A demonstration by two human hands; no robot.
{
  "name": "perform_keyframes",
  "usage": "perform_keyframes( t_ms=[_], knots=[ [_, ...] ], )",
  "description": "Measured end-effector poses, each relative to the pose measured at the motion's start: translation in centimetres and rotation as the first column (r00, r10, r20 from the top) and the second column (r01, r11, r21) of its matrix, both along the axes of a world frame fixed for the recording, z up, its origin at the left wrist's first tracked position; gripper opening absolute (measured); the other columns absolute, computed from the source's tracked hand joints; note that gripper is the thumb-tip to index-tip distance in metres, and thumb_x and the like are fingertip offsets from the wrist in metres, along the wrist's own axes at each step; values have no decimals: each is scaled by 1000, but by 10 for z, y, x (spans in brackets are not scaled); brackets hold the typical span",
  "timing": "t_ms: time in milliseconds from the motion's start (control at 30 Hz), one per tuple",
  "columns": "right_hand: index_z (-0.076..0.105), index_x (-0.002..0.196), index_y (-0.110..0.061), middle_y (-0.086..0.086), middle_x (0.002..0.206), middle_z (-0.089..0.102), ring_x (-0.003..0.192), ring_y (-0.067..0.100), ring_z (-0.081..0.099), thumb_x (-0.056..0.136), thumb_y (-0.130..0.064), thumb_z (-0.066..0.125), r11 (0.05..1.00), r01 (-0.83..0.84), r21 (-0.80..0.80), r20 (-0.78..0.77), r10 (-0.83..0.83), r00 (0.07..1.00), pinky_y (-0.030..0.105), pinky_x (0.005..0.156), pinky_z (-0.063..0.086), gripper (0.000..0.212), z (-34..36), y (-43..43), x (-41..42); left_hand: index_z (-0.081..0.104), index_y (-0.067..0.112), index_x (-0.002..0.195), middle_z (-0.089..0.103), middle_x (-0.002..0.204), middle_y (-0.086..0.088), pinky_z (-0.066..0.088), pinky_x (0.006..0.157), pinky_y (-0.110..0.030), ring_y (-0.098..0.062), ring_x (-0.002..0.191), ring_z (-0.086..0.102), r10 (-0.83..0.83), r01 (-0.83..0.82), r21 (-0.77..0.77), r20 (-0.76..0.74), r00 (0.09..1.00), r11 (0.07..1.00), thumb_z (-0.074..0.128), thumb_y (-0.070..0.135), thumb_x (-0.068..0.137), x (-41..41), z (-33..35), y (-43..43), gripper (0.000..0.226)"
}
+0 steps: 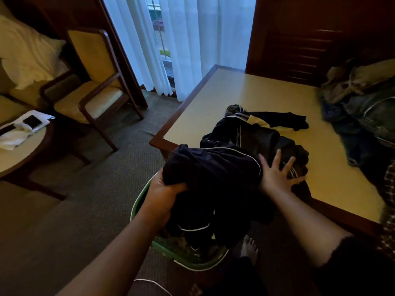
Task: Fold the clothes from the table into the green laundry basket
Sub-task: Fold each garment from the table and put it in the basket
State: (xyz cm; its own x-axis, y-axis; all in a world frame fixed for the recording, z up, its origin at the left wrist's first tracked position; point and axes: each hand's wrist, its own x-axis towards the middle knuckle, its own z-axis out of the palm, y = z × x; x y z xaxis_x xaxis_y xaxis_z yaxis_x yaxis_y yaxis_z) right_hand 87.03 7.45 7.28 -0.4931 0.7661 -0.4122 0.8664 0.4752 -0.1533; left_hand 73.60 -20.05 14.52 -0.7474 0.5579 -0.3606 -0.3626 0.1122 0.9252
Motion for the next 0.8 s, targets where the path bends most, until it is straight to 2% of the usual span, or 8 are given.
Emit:
perform_keyframes(
  t_ms=[100,233,333,400,467,567,667,800],
  knots=[
    [20,156,-50,4,170,-16,152,48,-18,79,-64,72,996,-77,-45,54,80,995,82,110,11,94,-7,10,3,66,24,131,78,118,-2,58,96,-57,-28,109,74,96,-97,-48,-18,995,994,77,-5,83,-4,-1,3,57],
    [54,138,-35,9,156,29,138,42,28,95,-41,63,987,-151,64,-117,157,981,60,110,36,44,-5,-13,7,65,26,130,76,119,-3,59,93,-53,-31,111,72,183,-183,-38,4,983,982,72,-7,86,-4,1,8,55],
    [60,85,-36,-4,106,62,102,33,54,86,-22,58,986,-162,-35,-464,127,877,43,82,50,14,-8,-32,3,65,31,125,76,117,2,60,93,-50,-24,108,73,191,-195,-52,-81,978,979,72,-4,88,-1,1,2,52],
    [47,66,-24,-6,68,54,70,21,57,74,-14,56,971,-165,-174,-620,22,785,33,59,42,16,-7,-42,-3,64,36,122,75,118,4,60,93,-47,-20,108,73,218,-228,-54,-148,965,972,75,0,87,2,-1,-8,51],
    [46,61,-18,-5,57,48,54,11,48,74,-8,61,941,-212,-266,-697,-35,717,31,53,36,22,5,-61,-6,63,41,118,73,118,6,59,92,-45,-16,108,71,256,-271,-56,-192,948,961,78,3,86,5,-5,-17,52],
    [48,66,-7,-3,58,47,54,11,46,68,-14,67,873,-314,-374,-720,-60,691,32,54,36,20,17,-99,-11,61,34,126,72,121,7,58,97,-52,-18,111,70,331,-345,-61,-169,929,937,79,4,85,6,-14,-30,54],
    [59,73,-7,4,69,60,64,19,60,68,-18,71,767,-369,-525,-653,-86,752,40,62,48,17,11,-133,-15,58,33,131,71,124,5,54,103,-57,-22,116,68,453,-467,-93,-140,880,879,82,10,82,6,-25,-45,59],
    [63,104,-23,2,107,66,91,19,66,87,-32,71,783,-358,-509,-475,91,875,44,82,59,20,-8,-160,-16,57,33,127,70,124,3,54,104,-56,-22,116,66,508,-514,-139,-75,858,847,83,9,84,7,-38,-67,56]
  ],
)
